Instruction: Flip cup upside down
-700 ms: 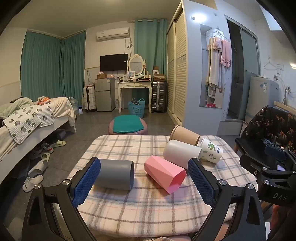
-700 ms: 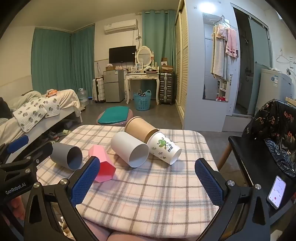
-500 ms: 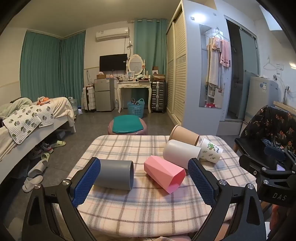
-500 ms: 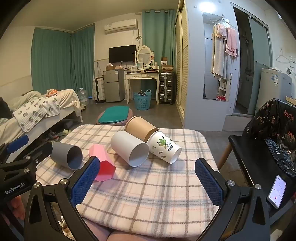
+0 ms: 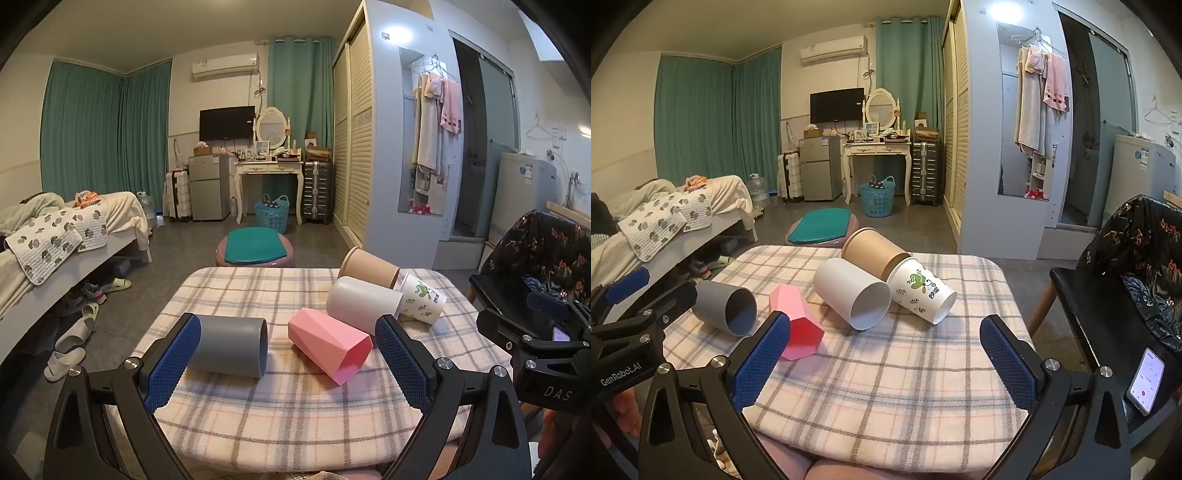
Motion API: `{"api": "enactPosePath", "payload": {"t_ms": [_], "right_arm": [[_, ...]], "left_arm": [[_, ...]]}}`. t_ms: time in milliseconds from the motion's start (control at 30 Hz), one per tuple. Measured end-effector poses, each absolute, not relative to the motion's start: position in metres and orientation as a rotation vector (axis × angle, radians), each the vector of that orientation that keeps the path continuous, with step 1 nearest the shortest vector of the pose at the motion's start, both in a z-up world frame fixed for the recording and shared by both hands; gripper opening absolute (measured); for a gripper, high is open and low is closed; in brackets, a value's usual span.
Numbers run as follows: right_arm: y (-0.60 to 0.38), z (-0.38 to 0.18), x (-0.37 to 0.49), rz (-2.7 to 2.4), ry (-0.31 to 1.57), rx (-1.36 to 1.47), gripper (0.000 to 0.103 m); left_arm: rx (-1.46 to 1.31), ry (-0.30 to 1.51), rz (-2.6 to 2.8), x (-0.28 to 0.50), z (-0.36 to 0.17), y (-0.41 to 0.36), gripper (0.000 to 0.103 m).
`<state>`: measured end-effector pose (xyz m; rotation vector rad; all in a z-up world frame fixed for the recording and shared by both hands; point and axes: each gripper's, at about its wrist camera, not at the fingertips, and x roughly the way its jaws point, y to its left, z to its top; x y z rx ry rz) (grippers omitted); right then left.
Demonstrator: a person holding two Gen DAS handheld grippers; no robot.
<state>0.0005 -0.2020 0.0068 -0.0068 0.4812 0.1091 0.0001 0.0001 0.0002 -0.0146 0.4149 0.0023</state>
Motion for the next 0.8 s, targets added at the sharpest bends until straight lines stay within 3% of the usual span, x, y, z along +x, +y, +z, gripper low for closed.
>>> {"api": "enactPosePath", "payload": {"t_ms": [800], "right_arm": [[-0.1989, 0.0034, 0.0039, 0.122, 0.487, -0.015, 0.103]], "left_arm": [[-0.019, 0.418, 0.002, -0.0001, -0.0010, 0.0001, 0.098]]}}
